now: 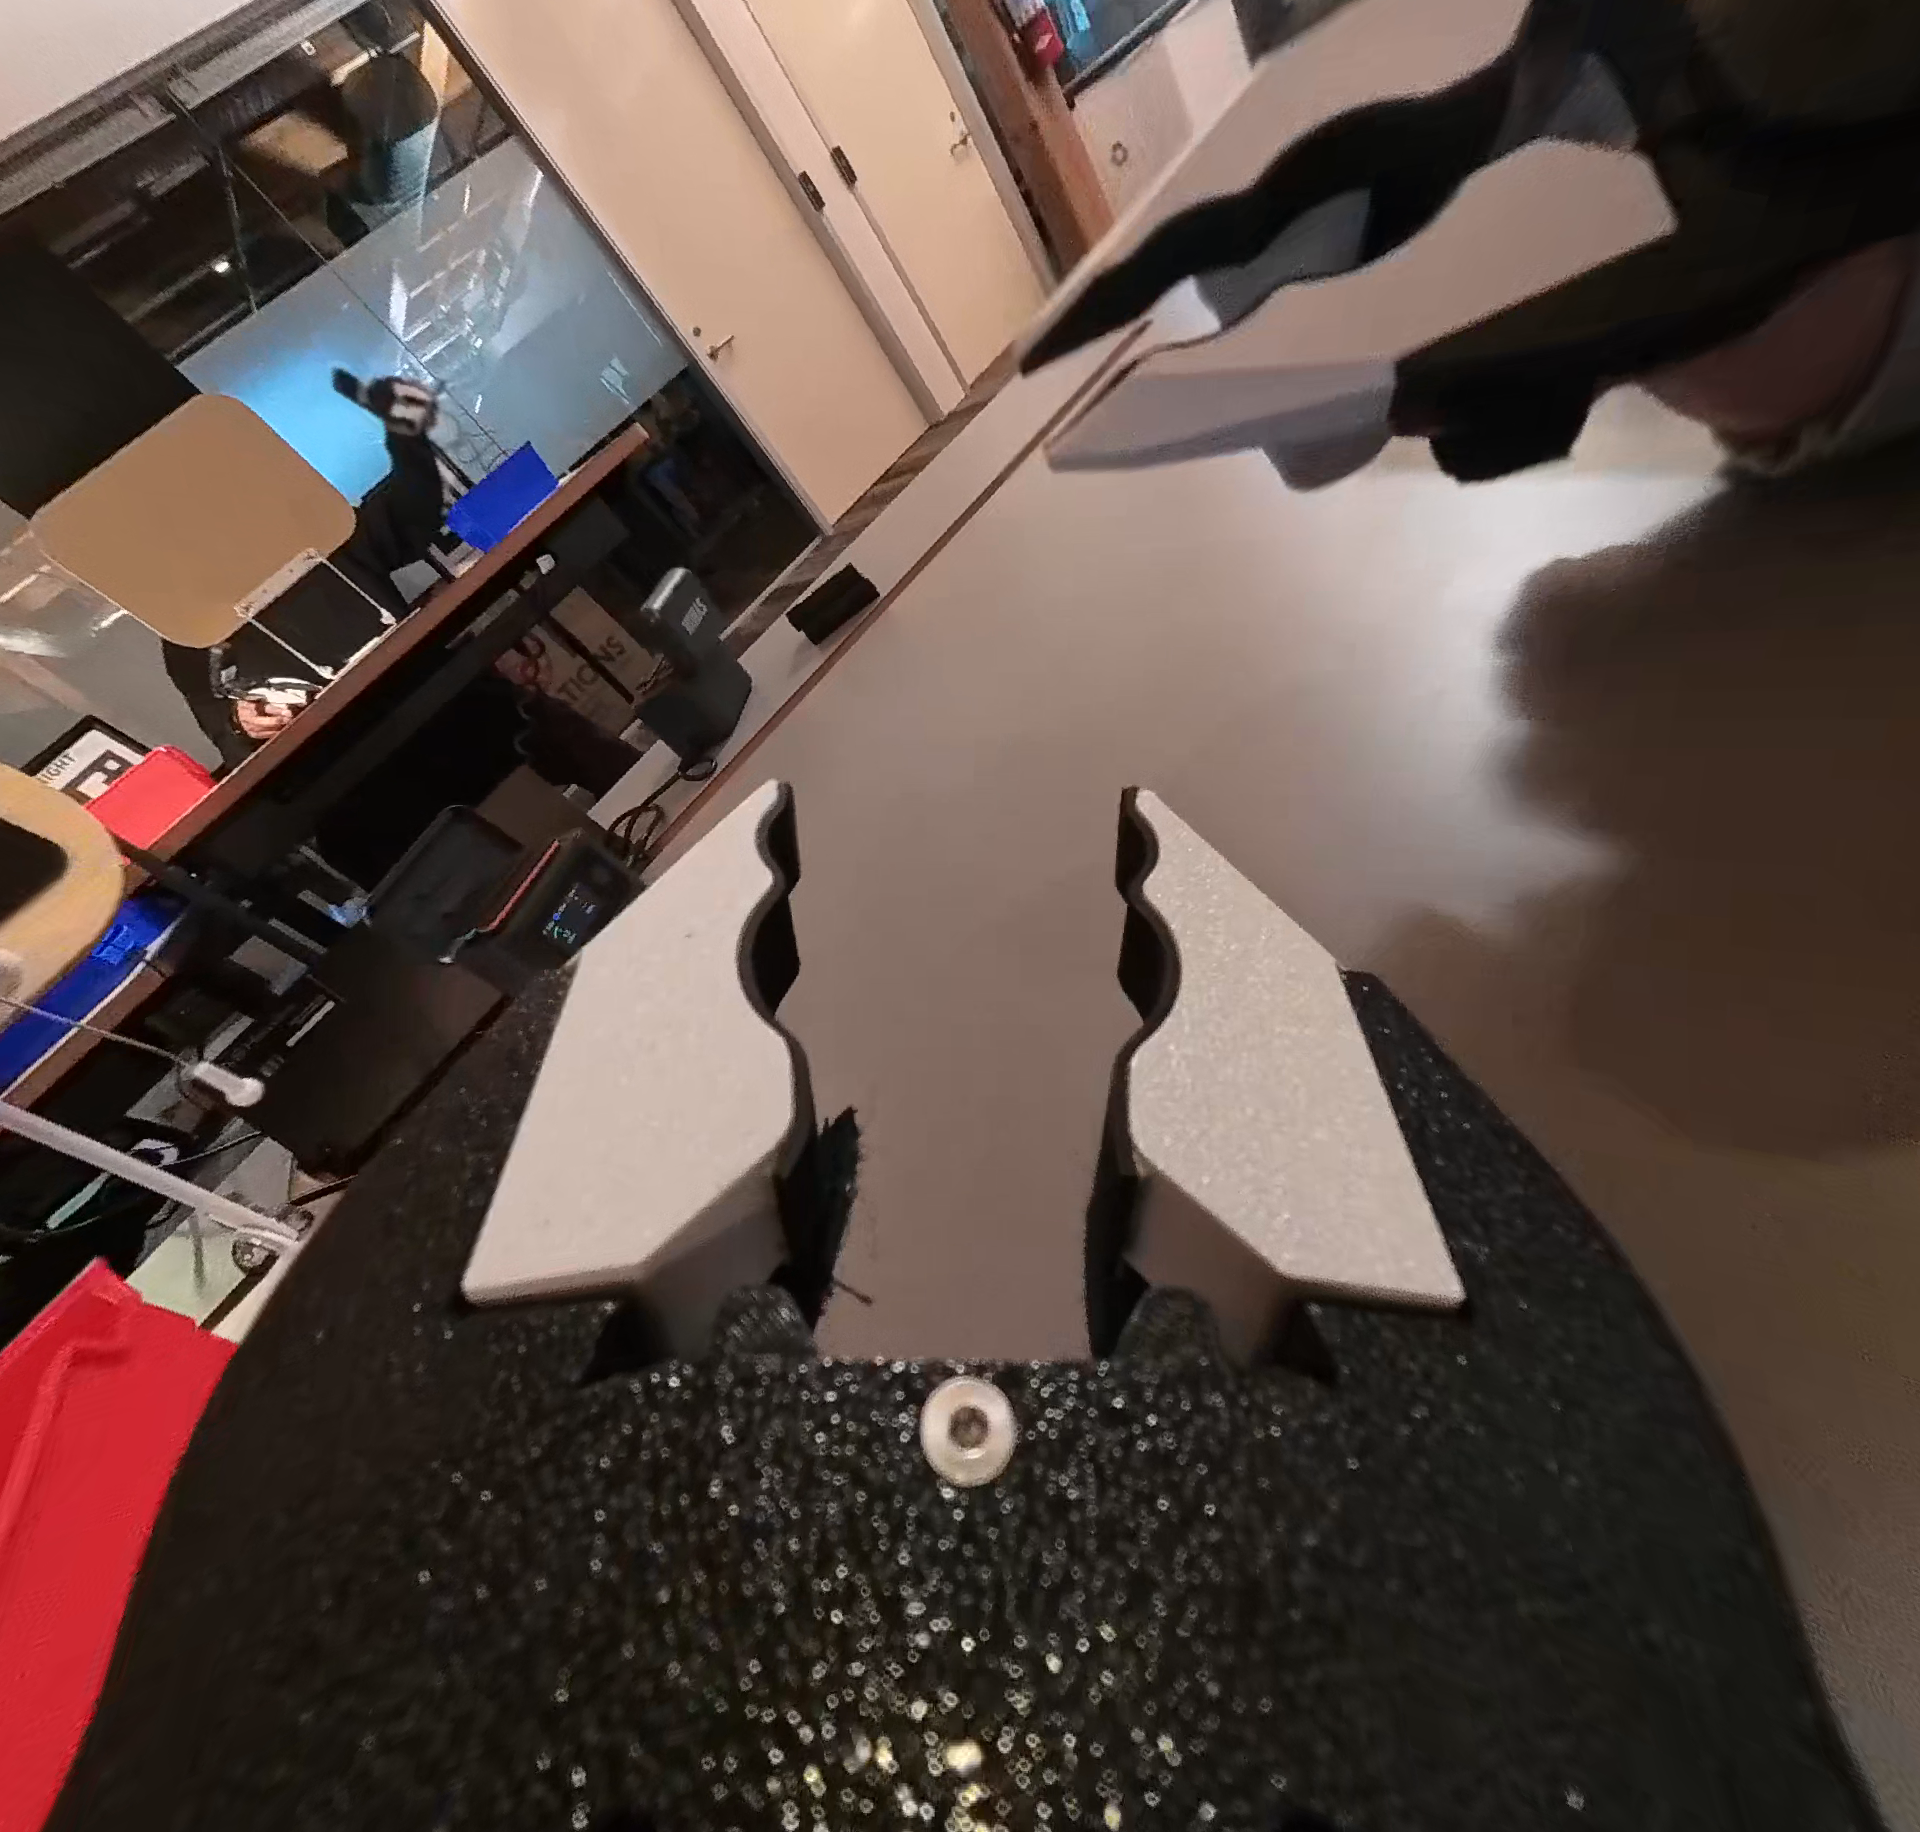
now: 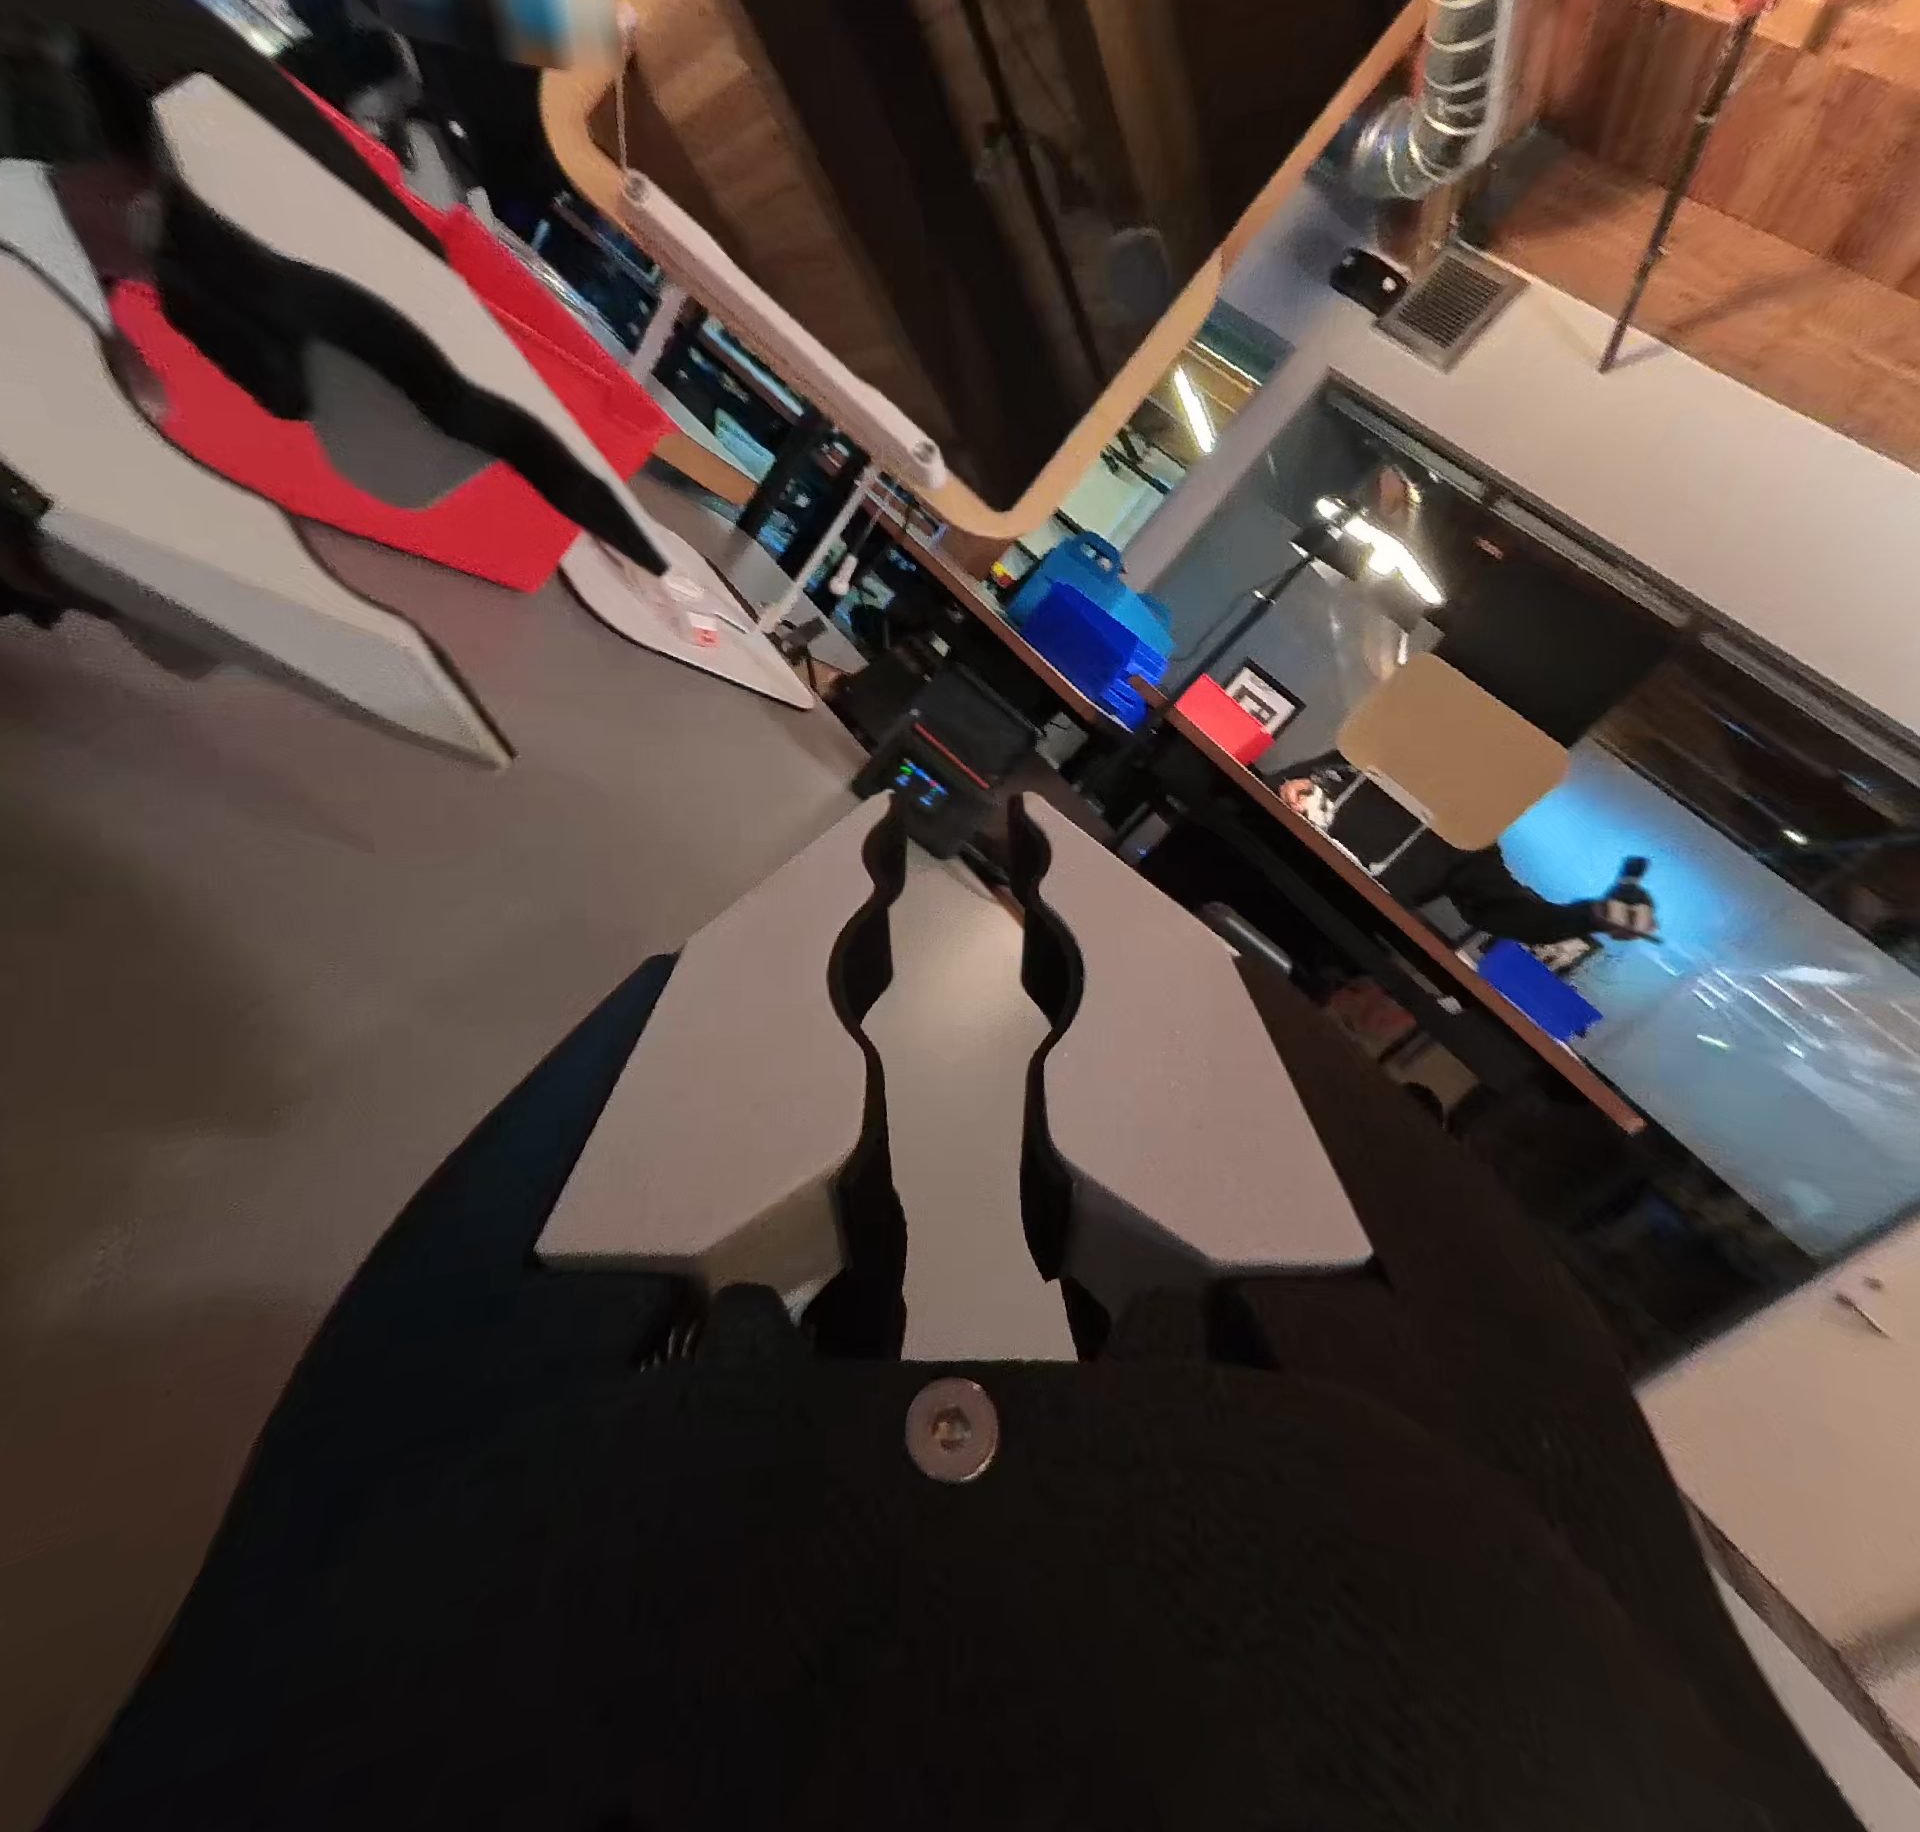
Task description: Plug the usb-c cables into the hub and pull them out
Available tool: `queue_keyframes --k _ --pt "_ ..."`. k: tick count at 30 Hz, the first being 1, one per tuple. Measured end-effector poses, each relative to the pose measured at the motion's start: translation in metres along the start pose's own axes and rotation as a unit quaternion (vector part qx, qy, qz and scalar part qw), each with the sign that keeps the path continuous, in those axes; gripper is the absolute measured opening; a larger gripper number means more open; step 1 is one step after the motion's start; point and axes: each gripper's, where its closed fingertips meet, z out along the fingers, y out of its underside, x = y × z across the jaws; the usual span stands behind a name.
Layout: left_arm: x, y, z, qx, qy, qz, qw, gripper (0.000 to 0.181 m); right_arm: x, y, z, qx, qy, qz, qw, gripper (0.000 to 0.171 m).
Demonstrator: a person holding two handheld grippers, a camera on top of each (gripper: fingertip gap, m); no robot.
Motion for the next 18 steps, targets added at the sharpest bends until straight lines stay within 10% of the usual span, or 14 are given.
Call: queue_keyframes --k 11,18 --pt "-0.070 -0.071 -0.074 0.000 -0.047 -0.158 0.986 0.063 0.007 0.011 0.000 -0.005 -0.011 0.074 0.997 0.015" --pt "-0.262 0.045 -0.232 -0.246 -0.378 -0.174 0.876 0.072 0.000 0.009 0.006 0.002 -0.031 0.115 0.993 0.015"
